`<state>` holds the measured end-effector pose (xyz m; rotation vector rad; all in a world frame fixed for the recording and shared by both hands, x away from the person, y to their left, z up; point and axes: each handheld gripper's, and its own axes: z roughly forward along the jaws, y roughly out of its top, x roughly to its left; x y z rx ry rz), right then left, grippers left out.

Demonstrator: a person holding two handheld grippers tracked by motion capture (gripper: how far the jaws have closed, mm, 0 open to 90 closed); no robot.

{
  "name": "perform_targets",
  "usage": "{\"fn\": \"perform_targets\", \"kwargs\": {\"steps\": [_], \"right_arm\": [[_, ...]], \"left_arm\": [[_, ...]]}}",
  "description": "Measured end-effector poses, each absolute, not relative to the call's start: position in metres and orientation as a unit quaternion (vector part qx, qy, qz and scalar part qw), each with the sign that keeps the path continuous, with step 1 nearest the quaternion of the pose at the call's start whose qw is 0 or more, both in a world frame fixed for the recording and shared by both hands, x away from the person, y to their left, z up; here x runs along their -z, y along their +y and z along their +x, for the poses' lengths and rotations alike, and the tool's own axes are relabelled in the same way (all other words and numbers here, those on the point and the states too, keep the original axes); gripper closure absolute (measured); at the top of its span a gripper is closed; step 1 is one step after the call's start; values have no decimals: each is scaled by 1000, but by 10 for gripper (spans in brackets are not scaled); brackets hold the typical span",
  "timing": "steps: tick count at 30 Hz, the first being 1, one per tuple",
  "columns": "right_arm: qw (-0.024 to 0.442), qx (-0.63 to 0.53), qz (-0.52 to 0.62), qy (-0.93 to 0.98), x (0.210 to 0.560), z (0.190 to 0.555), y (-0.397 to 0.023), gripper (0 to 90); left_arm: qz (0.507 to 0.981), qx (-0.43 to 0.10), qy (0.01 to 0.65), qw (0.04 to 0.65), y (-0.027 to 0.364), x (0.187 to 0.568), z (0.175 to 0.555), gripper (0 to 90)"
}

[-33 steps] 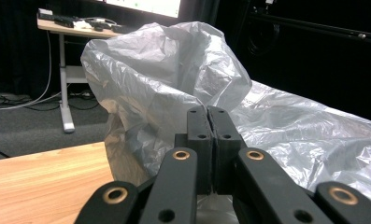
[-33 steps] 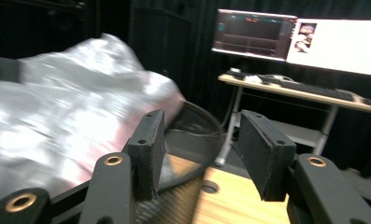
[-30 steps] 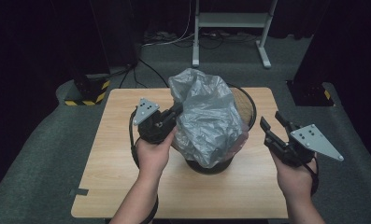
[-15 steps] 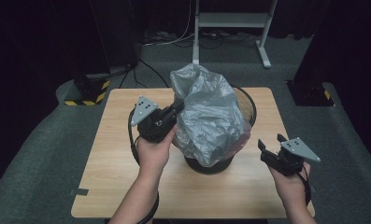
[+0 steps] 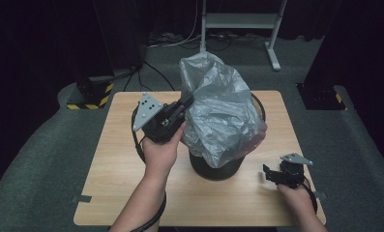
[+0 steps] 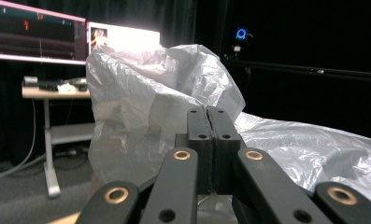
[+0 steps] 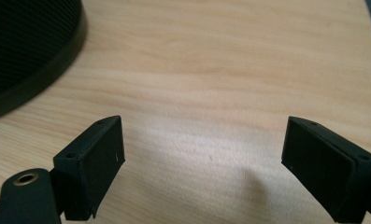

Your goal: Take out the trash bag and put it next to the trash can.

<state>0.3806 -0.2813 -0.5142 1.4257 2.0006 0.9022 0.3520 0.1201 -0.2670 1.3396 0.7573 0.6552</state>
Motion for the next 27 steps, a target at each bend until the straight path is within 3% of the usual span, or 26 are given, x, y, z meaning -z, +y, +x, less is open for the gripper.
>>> {"fn": "perform_targets", "kwargs": {"steps": [27], "right_arm": [[252,-327,538,735,517,381,-280,130]], "left_arm": [[562,-346,237,713,109,204,328,891]]}}
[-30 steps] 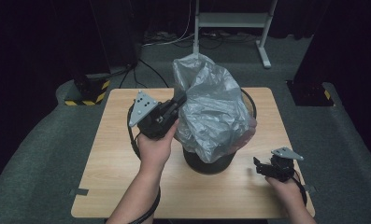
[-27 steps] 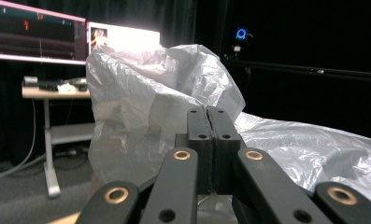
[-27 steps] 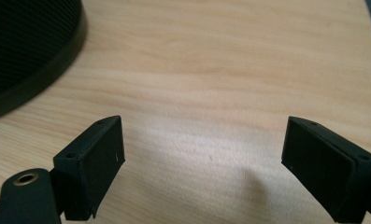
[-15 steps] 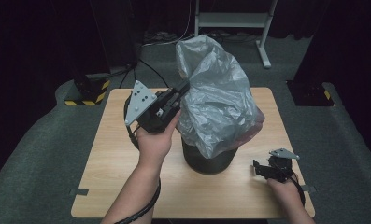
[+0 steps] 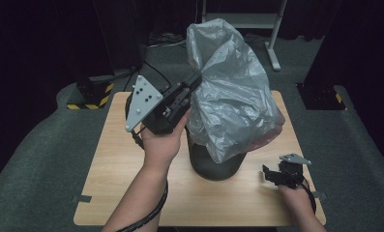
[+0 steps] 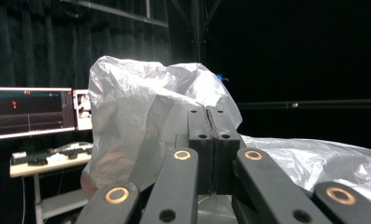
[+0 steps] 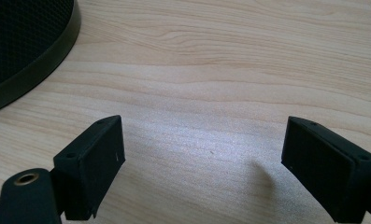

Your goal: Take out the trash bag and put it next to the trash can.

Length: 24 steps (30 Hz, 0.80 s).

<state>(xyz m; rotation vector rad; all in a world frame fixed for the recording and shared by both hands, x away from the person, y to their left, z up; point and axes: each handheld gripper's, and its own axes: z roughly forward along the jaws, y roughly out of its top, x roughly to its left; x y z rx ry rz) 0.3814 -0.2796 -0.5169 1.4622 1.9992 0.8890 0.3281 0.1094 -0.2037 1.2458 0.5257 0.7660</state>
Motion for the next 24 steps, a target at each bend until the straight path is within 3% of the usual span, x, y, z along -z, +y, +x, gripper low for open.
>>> {"fn": "perform_targets", "kwargs": {"steps": [24], "right_arm": [[247,-331,535,737,515,381,-282,130]], "left_arm": [[526,-368,217,735,121,173,318,893]]}}
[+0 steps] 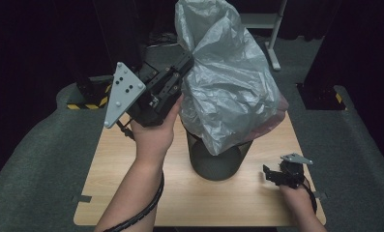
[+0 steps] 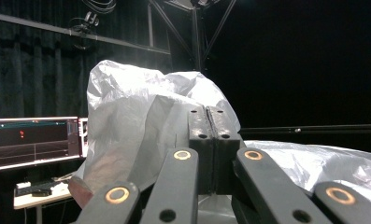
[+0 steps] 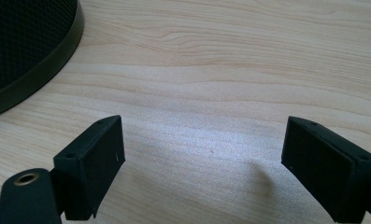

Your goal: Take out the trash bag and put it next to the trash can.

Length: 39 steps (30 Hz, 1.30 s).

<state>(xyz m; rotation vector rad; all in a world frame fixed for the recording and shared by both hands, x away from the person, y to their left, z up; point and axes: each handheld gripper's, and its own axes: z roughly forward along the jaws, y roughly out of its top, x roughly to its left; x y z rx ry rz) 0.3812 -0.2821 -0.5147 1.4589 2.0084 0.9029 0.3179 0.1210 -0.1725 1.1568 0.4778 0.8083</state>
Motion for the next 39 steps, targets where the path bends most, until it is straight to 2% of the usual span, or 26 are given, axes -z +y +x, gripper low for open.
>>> {"fn": "perform_targets", "kwargs": {"steps": [28,39], "right_arm": [[245,-328,533,740,516,382,-278,131],[243,-322,533,744,518,385,-275,131]], "left_arm": [[495,-408,237,730,169,163,302,894],[486,-424,263,718,201,171,293,894]]}}
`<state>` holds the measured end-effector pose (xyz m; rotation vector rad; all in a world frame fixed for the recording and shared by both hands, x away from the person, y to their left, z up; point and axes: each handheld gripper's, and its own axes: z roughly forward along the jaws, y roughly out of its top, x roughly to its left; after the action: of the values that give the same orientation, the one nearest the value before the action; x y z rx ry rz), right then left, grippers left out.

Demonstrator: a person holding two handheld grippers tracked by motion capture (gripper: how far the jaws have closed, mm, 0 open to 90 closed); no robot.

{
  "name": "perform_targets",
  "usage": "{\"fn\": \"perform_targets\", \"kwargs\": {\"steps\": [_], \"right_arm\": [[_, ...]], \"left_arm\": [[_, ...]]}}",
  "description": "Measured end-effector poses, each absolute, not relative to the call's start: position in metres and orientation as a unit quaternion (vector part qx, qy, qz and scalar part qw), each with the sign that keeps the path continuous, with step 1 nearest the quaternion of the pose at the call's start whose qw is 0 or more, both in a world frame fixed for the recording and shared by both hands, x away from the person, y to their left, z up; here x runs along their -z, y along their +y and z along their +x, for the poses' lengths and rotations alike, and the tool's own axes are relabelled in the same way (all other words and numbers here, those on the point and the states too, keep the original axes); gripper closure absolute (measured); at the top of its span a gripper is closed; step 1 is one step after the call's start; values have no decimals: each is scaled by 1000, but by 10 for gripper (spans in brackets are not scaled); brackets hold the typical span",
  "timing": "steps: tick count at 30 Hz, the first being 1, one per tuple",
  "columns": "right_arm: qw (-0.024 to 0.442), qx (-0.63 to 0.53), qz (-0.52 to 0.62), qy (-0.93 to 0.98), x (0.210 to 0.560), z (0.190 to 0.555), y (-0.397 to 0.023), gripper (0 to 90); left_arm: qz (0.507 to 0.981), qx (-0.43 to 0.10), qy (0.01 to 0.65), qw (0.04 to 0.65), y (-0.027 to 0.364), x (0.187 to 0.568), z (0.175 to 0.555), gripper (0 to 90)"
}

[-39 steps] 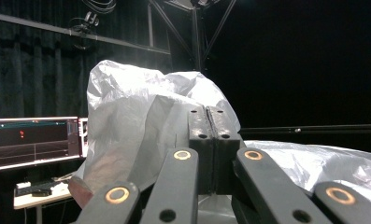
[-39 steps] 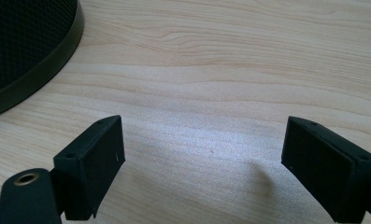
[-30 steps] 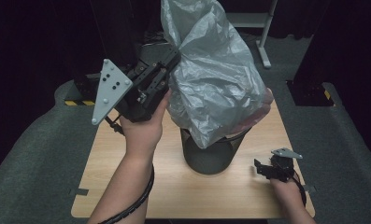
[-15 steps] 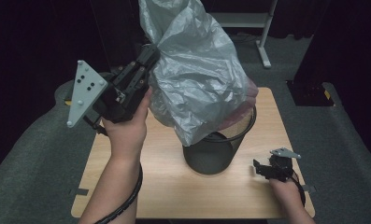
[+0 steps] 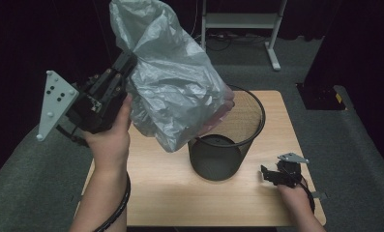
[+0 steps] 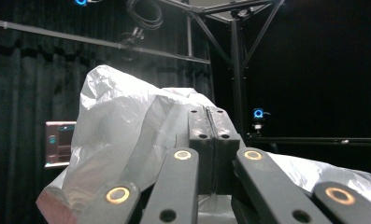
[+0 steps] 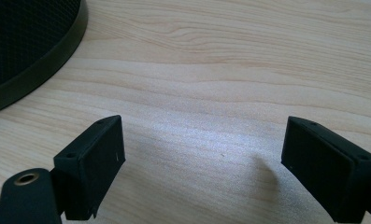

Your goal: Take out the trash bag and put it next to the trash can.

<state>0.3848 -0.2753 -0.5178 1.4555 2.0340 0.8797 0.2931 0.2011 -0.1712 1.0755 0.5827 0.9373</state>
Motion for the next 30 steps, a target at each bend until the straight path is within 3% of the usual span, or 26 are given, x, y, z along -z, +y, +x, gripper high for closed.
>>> {"fn": "perform_targets", "kwargs": {"steps": [30], "right_arm": [[241,-311,523,756,522,391,-270,132]], "left_arm": [[499,-429,348,668,275,221,287,894]]}}
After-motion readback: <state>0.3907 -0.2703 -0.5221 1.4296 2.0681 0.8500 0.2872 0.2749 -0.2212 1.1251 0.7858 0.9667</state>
